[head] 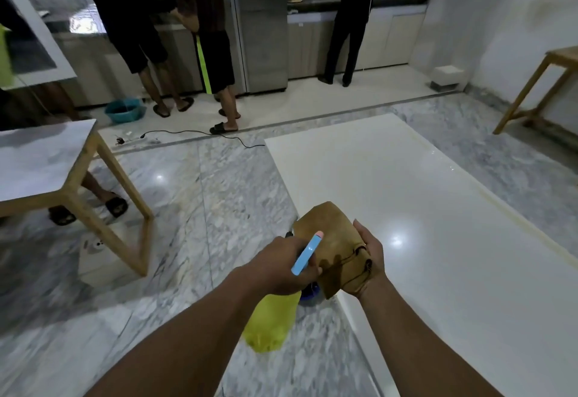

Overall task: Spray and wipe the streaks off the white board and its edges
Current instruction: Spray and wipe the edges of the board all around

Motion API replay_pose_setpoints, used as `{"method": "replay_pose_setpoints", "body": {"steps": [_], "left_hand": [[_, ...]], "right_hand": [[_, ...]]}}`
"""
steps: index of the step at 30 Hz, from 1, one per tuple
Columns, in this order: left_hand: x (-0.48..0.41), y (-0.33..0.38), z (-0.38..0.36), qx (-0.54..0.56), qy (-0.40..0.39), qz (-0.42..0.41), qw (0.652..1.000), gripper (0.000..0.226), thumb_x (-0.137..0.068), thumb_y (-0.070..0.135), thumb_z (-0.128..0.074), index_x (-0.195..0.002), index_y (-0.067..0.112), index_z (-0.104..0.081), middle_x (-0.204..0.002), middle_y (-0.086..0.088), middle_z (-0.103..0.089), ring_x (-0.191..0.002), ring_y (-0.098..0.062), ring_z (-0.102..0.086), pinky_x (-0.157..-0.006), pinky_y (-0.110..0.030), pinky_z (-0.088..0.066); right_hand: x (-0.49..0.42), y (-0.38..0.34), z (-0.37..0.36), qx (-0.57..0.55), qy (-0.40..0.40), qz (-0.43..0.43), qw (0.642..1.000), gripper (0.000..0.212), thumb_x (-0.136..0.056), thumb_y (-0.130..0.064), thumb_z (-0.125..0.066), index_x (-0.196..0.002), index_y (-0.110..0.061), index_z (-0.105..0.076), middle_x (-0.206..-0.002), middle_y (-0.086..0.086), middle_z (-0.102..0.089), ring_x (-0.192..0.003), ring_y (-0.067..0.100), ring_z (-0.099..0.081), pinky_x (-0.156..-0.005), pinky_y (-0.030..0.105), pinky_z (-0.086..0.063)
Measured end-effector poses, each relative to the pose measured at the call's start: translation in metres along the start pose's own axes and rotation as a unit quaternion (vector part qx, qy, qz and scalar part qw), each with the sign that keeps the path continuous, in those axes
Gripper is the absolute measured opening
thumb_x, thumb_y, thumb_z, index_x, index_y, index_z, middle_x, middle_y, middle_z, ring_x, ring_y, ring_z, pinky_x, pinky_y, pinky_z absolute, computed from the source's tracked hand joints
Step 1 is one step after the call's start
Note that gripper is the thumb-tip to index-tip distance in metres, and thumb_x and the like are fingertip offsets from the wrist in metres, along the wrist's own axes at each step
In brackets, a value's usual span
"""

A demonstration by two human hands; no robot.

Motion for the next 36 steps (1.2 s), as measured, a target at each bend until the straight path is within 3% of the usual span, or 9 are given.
{"method": "replay_pose_setpoints", "body": {"steps": [6, 16, 21, 25, 28, 31, 33, 35, 36], "left_hand": [[-0.061, -0.08, 0.055, -0.022, -0.02, 0.003, 1.0, 0.035, -0.095, 0.04, -0.07, -0.07, 0.037, -0.046, -0.074, 0.012, -0.054, -0.073, -0.018, -0.06, -0.068, -0.035, -0.049], [-0.137, -0.208, 0.16, -0.035, -0.073, 0.029, 0.996, 0.03, -0.093, 0.049, -0.072, -0.075, 0.036, -0.052, -0.08, 0.013, -0.058, -0.078, -0.016, -0.06, -0.069, -0.031, -0.047], [-0.184, -0.258, 0.193, 0.009, -0.028, 0.033, 0.999, 0.024, -0.093, 0.047, -0.074, -0.096, 0.028, -0.059, -0.087, 0.013, -0.061, -0.08, -0.014, -0.059, -0.068, -0.026, -0.044], [-0.226, -0.289, 0.209, 0.018, -0.03, 0.031, 0.999, 0.03, -0.095, 0.047, -0.073, -0.104, 0.021, -0.062, -0.094, 0.008, -0.064, -0.079, -0.012, -0.057, -0.067, -0.026, -0.044], [-0.274, -0.326, 0.228, 0.026, -0.023, 0.049, 0.998, 0.031, -0.095, 0.047, -0.073, -0.105, 0.019, -0.063, -0.098, 0.002, -0.069, -0.082, -0.019, -0.062, -0.074, -0.034, -0.051], [-0.302, -0.354, 0.242, 0.023, 0.002, 0.063, 0.998, 0.034, -0.094, 0.05, -0.07, -0.103, 0.019, -0.062, -0.094, 0.002, -0.07, -0.078, -0.018, -0.061, -0.073, -0.035, -0.05], [-0.318, -0.37, 0.245, 0.022, 0.006, 0.068, 0.997, 0.03, -0.092, 0.054, -0.067, -0.099, 0.026, -0.058, -0.087, 0.012, -0.063, -0.076, -0.014, -0.061, -0.071, -0.033, -0.049], [-0.338, -0.39, 0.246, 0.024, 0.01, 0.079, 0.997, 0.026, -0.093, 0.053, -0.068, -0.098, 0.031, -0.054, -0.082, 0.018, -0.056, -0.073, -0.01, -0.057, -0.067, -0.027, -0.043], [-0.347, -0.398, 0.247, 0.029, 0.011, 0.087, 0.996, 0.026, -0.094, 0.051, -0.069, -0.099, 0.031, -0.053, -0.081, 0.019, -0.054, -0.072, -0.008, -0.056, -0.065, -0.024, -0.04]], "right_hand": [[-0.094, 0.01, -0.056, -0.006, 0.024, 0.008, 1.0, 0.063, -0.099, -0.046, -0.04, -0.09, 0.003, -0.078, -0.094, 0.02, -0.075, -0.078, 0.036, -0.074, -0.064, 0.045, -0.062], [-0.232, 0.023, -0.132, -0.02, 0.095, 0.017, 0.995, 0.057, -0.097, -0.049, -0.046, -0.109, 0.001, -0.071, -0.103, 0.023, -0.073, -0.084, 0.037, -0.073, -0.074, 0.052, -0.059], [-0.326, 0.002, -0.148, 0.098, 0.185, -0.005, 0.978, 0.047, -0.095, -0.046, -0.052, -0.11, -0.005, -0.069, -0.099, 0.019, -0.072, -0.094, 0.034, -0.066, -0.083, 0.043, -0.056], [-0.415, -0.043, -0.156, 0.277, 0.27, 0.017, 0.922, 0.03, -0.096, -0.024, -0.053, -0.116, -0.003, -0.061, -0.105, 0.018, -0.068, -0.095, 0.034, -0.066, -0.084, 0.044, -0.057], [-0.503, -0.084, -0.179, 0.483, 0.265, 0.107, 0.828, 0.033, -0.099, -0.024, -0.041, -0.118, -0.003, -0.058, -0.103, 0.011, -0.063, -0.096, 0.031, -0.06, -0.087, 0.042, -0.049], [-0.574, -0.099, -0.19, 0.695, 0.193, 0.218, 0.658, 0.038, -0.103, -0.033, -0.035, -0.131, -0.013, -0.054, -0.12, 0.012, -0.062, -0.111, 0.033, -0.057, -0.091, 0.044, -0.046], [-0.624, -0.085, -0.169, 0.811, 0.128, 0.199, 0.535, 0.045, -0.1, -0.029, -0.034, -0.14, -0.013, -0.049, -0.134, 0.015, -0.058, -0.124, 0.035, -0.051, -0.102, 0.046, -0.043], [-0.664, -0.062, -0.139, 0.912, 0.098, 0.163, 0.364, 0.054, -0.096, -0.036, -0.036, -0.144, -0.014, -0.044, -0.147, 0.016, -0.048, -0.134, 0.038, -0.041, -0.107, 0.048, -0.038], [-0.67, -0.054, -0.132, 0.93, 0.103, 0.164, 0.312, 0.058, -0.094, -0.041, -0.043, -0.146, -0.016, -0.043, -0.15, 0.017, -0.044, -0.137, 0.041, -0.038, -0.106, 0.051, -0.036]]}}
Point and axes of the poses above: each hand's wrist, its own x-axis away from the middle knuckle, its own z-axis out of the back of the hand, y = z × x, the point moved 4 cm from there along -x, towards the middle knuckle
